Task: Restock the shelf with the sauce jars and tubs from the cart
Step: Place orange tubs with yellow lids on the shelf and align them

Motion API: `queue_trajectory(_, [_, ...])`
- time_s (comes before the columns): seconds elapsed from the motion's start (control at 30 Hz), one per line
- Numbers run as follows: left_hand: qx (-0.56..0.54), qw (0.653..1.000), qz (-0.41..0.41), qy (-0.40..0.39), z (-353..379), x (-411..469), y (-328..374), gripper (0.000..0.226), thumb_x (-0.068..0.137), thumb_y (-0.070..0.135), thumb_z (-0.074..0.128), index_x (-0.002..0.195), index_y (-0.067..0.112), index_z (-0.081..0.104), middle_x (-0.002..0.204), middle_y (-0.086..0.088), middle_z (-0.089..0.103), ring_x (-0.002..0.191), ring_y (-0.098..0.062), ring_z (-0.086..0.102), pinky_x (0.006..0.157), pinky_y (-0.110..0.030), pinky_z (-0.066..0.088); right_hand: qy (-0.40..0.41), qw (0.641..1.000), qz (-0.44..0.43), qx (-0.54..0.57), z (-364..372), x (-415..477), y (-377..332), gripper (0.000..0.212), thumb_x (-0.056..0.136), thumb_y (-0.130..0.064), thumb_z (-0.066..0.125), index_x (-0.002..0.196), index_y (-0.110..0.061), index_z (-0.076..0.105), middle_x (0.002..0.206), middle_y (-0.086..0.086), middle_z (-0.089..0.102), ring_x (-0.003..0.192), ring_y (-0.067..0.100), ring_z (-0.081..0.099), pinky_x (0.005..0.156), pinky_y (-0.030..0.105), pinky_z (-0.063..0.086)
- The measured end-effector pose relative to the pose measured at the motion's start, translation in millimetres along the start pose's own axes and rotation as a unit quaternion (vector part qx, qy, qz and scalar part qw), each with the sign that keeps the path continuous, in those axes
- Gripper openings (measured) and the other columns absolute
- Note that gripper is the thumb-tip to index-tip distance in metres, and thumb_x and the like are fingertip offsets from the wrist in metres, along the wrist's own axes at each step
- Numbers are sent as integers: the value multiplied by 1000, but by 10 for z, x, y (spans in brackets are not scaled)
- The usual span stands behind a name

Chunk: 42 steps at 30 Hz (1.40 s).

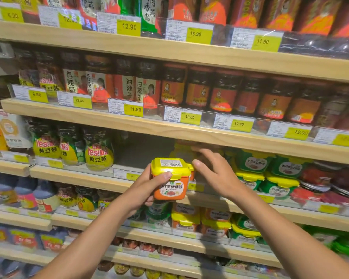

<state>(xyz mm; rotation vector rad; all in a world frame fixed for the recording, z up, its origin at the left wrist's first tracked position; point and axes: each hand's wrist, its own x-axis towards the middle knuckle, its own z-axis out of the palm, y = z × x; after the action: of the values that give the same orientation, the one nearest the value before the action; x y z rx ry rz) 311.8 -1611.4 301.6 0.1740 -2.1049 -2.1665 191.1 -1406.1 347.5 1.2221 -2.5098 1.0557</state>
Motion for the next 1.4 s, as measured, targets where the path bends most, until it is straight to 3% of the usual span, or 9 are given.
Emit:
queue_trajectory(0.2, [22, 998, 33, -55, 383, 241, 112, 65, 71, 54, 80, 126, 38, 50, 96, 7, 72, 64, -7, 64, 45, -19, 40, -81, 981, -96, -150, -242, -296, -139, 97, 71, -80, 62, 151, -50, 15, 158, -26, 18, 133, 4, 45, 94, 35, 52])
queue_trajectory(0.37, [52, 994, 59, -81, 638, 408, 143, 80, 60, 60, 84, 128, 36, 50, 121, 2, 69, 114, -17, 67, 95, -37, 55, -34, 977, -104, -184, -340, -406, 47, 91, 74, -78, 61, 150, -49, 21, 158, -25, 21, 136, 3, 43, 90, 39, 55])
queue_trajectory(0.6, [132, 978, 82, -138, 686, 443, 364, 94, 69, 59, 80, 149, 37, 36, 139, 15, 58, 111, -5, 67, 96, -35, 55, 72, 989, -85, -93, -503, -554, 145, 81, 76, -61, 74, 147, -45, 38, 154, -27, 33, 135, -8, 40, 98, 33, 52])
queue_trajectory(0.7, [109, 985, 50, -123, 669, 427, 403, 69, 93, 22, 67, 154, 29, 34, 128, 0, 58, 78, -11, 66, 72, -34, 52, 98, 989, -57, -97, -499, -576, 218, 79, 77, -62, 72, 147, -46, 37, 153, -23, 36, 137, -5, 38, 103, 34, 49])
queue_trajectory(0.77, [171, 976, 117, -61, 629, 440, 396, 56, 97, 5, 56, 145, 31, 51, 118, 3, 61, 82, -11, 62, 77, -34, 49, 108, 985, -36, -130, -484, -580, 257, 77, 79, -66, 67, 147, -48, 35, 153, -22, 37, 134, -2, 44, 101, 31, 50])
queue_trajectory(0.8, [262, 949, 175, 1, 602, 467, 377, 51, 97, 7, 54, 139, 34, 58, 116, 8, 60, 92, -8, 59, 81, -31, 47, 109, 982, -26, -152, -474, -578, 269, 76, 80, -68, 64, 147, -48, 34, 152, -21, 38, 126, 0, 52, 96, 29, 52])
queue_trajectory(0.87, [488, 825, 261, 114, 520, 525, 315, 40, 98, 24, 56, 136, 36, 59, 111, 9, 59, 102, -13, 49, 83, -32, 41, 106, 973, -12, -206, -437, -552, 285, 73, 82, -70, 59, 147, -47, 35, 150, -17, 41, 93, 2, 66, 82, 29, 55])
queue_trajectory(0.97, [644, 728, 212, 103, 419, 615, 234, 50, 98, 51, 52, 144, 32, 50, 126, 3, 64, 114, -23, 56, 93, -40, 40, 103, 953, -14, -285, -352, -463, 324, 67, 85, -69, 56, 145, -42, 41, 142, -11, 50, 75, 10, 68, 70, 33, 58])
queue_trajectory(1.4, [560, 797, 221, 54, 131, 701, 30, 42, 100, 39, 57, 141, 35, 53, 126, 10, 63, 116, -16, 54, 91, -34, 46, 3, 935, 59, -350, -95, -155, 362, 44, 91, -58, 55, 121, -27, 54, 103, 1, 63, 83, 31, 67, 62, 36, 49])
